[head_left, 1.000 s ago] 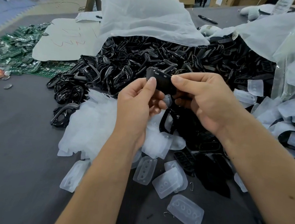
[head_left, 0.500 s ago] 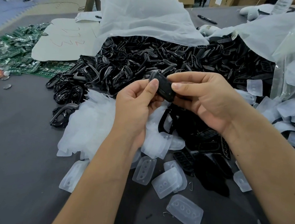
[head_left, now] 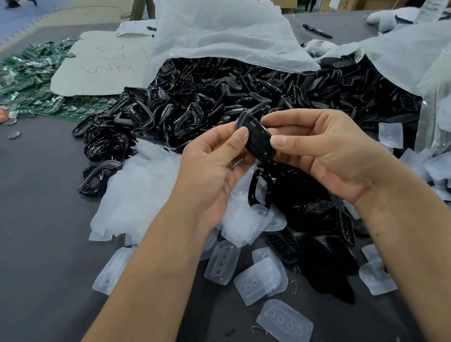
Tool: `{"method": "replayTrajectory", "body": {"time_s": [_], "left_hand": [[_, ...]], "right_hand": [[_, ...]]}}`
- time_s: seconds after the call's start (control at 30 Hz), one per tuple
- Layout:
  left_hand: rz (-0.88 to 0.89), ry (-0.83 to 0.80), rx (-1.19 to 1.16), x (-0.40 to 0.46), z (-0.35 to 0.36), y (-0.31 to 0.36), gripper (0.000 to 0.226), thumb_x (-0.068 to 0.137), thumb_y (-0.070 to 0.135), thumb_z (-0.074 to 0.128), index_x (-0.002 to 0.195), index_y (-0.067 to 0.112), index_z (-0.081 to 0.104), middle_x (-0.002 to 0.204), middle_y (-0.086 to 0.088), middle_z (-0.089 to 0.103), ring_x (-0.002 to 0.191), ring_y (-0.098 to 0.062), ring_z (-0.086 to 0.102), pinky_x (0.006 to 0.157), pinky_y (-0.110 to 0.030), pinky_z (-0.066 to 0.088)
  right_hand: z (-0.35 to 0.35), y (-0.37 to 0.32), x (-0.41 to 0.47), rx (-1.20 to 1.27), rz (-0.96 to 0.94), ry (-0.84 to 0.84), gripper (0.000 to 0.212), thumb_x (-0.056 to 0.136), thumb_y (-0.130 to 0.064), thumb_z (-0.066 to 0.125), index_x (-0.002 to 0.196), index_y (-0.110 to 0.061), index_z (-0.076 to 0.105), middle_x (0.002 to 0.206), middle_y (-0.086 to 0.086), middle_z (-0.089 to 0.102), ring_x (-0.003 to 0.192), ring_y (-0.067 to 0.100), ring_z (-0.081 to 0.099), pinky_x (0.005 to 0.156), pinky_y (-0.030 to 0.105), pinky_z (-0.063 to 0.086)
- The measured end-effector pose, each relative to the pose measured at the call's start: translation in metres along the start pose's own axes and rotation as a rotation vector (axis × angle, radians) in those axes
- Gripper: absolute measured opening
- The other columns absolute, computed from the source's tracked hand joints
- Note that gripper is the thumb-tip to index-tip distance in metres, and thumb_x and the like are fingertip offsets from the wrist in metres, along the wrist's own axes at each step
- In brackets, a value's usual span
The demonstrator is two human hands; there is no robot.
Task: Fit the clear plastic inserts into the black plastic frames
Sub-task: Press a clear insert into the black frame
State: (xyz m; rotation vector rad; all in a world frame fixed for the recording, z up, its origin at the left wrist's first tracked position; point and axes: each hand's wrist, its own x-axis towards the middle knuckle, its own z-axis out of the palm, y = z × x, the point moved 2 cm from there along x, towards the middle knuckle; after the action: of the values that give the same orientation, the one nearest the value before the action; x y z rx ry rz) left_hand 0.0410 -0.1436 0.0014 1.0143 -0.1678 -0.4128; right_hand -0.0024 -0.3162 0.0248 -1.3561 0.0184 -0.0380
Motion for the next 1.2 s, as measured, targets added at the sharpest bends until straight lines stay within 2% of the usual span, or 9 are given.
{"method": "replayTrajectory", "body": {"time_s": [0.2,0.3,0.4,0.53,0.63,0.73,0.8,0.93,1.2], "left_hand": [[0.015,0.038,0.009,0.000,0.003,-0.001,0.011,0.102,0.006,0.061,0.109,0.000,0.068,0.091,-0.010,0.076,0.078,-0.016,0.073,0.073,-0.026,0.062],[-0.077,0.106,0.181,0.002,0.003,-0.003,0.035,0.108,0.034,0.054,0.105,0.002,0.068,0.089,-0.012,0.078,0.072,-0.020,0.075,0.058,-0.022,0.058],[-0.161,0.105,0.196,0.004,0.001,-0.001,0.053,0.106,0.050,0.052,0.099,0.001,0.070,0.083,-0.015,0.078,0.060,-0.018,0.072,0.050,-0.020,0.054],[-0.089,0.101,0.210,0.003,0.001,-0.002,0.019,0.100,0.013,0.067,0.087,0.001,0.073,0.069,-0.010,0.073,0.052,-0.010,0.064,0.049,-0.015,0.050],[-0.025,0.092,0.201,0.002,0.001,-0.003,0.007,0.096,0.002,0.068,0.091,0.001,0.072,0.071,-0.008,0.074,0.052,-0.007,0.064,0.049,-0.013,0.049],[0.052,0.080,0.223,0.002,0.001,-0.004,0.004,0.095,0.001,0.072,0.093,0.003,0.069,0.071,-0.007,0.073,0.052,-0.009,0.064,0.049,-0.015,0.049],[0.101,0.072,0.236,0.001,0.002,-0.005,0.007,0.095,0.000,0.072,0.091,0.005,0.068,0.071,-0.006,0.072,0.053,-0.010,0.064,0.050,-0.016,0.050],[0.156,0.058,0.266,0.001,0.001,-0.005,0.011,0.094,-0.001,0.072,0.090,0.009,0.070,0.071,-0.005,0.072,0.054,-0.013,0.065,0.053,-0.019,0.052],[0.159,0.088,0.318,0.000,0.002,-0.004,0.014,0.096,-0.003,0.069,0.091,0.010,0.074,0.076,-0.008,0.072,0.057,-0.019,0.065,0.054,-0.021,0.053]], "right_hand": [[0.004,-0.017,-0.003,-0.396,-0.223,0.121,0.029,0.076,0.007,0.084,0.097,-0.013,0.079,0.089,0.007,0.080,0.085,0.018,0.077,0.080,0.029,0.063],[0.008,-0.030,-0.007,-0.786,-0.414,0.195,0.026,0.080,0.006,0.082,0.095,-0.015,0.079,0.086,0.000,0.079,0.084,0.012,0.077,0.082,0.034,0.064],[0.020,-0.037,-0.011,-1.078,-0.569,0.122,0.025,0.081,0.005,0.079,0.094,-0.016,0.081,0.088,-0.007,0.076,0.083,0.003,0.073,0.080,0.023,0.060],[0.028,-0.037,-0.013,-1.248,-0.558,0.001,0.028,0.079,0.003,0.081,0.094,-0.021,0.082,0.092,-0.008,0.075,0.087,0.004,0.071,0.087,0.029,0.056],[0.022,-0.038,-0.013,-1.151,-0.561,0.004,0.022,0.082,-0.001,0.082,0.094,-0.019,0.081,0.092,-0.009,0.077,0.091,0.005,0.073,0.089,0.030,0.058],[0.013,-0.034,-0.009,-0.879,-0.582,0.192,0.014,0.089,-0.005,0.076,0.097,-0.015,0.080,0.093,-0.004,0.078,0.093,0.012,0.075,0.083,0.026,0.059],[0.008,-0.028,-0.005,-0.785,-0.448,0.309,0.012,0.091,-0.011,0.075,0.098,-0.020,0.079,0.090,-0.004,0.077,0.088,0.011,0.074,0.074,0.024,0.058],[0.007,-0.010,0.000,-0.570,-0.078,0.205,0.006,0.094,-0.010,0.073,0.096,-0.014,0.078,0.084,0.006,0.074,0.072,0.012,0.067,0.058,0.026,0.053],[0.007,-0.007,0.000,-0.388,-0.034,0.219,0.011,0.089,0.005,0.073,0.085,-0.005,0.075,0.065,0.005,0.069,0.057,0.011,0.062,0.051,0.020,0.049]]}}
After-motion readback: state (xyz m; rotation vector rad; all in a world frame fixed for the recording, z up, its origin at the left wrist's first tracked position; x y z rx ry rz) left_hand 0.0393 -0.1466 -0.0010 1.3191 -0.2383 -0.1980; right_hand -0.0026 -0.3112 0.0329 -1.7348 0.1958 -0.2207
